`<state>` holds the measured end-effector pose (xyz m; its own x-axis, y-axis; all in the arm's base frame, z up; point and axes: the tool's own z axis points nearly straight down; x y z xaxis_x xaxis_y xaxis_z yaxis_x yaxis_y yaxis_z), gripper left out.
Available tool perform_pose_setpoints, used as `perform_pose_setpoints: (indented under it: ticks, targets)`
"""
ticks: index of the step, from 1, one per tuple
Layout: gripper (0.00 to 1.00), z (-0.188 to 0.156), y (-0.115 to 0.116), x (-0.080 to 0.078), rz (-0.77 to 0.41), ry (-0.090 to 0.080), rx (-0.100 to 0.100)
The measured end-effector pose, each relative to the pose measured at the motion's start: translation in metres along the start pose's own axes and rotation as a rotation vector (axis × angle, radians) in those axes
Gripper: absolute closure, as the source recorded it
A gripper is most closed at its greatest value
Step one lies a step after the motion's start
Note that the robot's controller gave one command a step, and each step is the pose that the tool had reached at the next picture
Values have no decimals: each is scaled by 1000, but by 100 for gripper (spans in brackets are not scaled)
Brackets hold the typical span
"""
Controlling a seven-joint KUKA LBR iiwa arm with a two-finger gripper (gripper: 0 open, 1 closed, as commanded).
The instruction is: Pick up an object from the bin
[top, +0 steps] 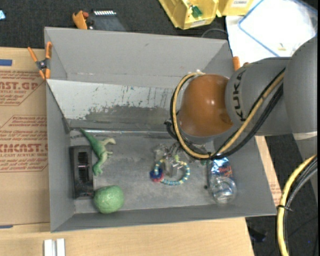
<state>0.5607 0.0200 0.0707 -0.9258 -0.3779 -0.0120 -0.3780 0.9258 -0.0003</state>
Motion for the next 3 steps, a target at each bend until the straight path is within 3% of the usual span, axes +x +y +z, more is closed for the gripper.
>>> perform_pose_setpoints:
  ticks: [2, 3]
  targets:
    - [100, -10, 0, 1, 1, 2, -1]
    - [100, -31, 1, 1, 1, 3, -1]
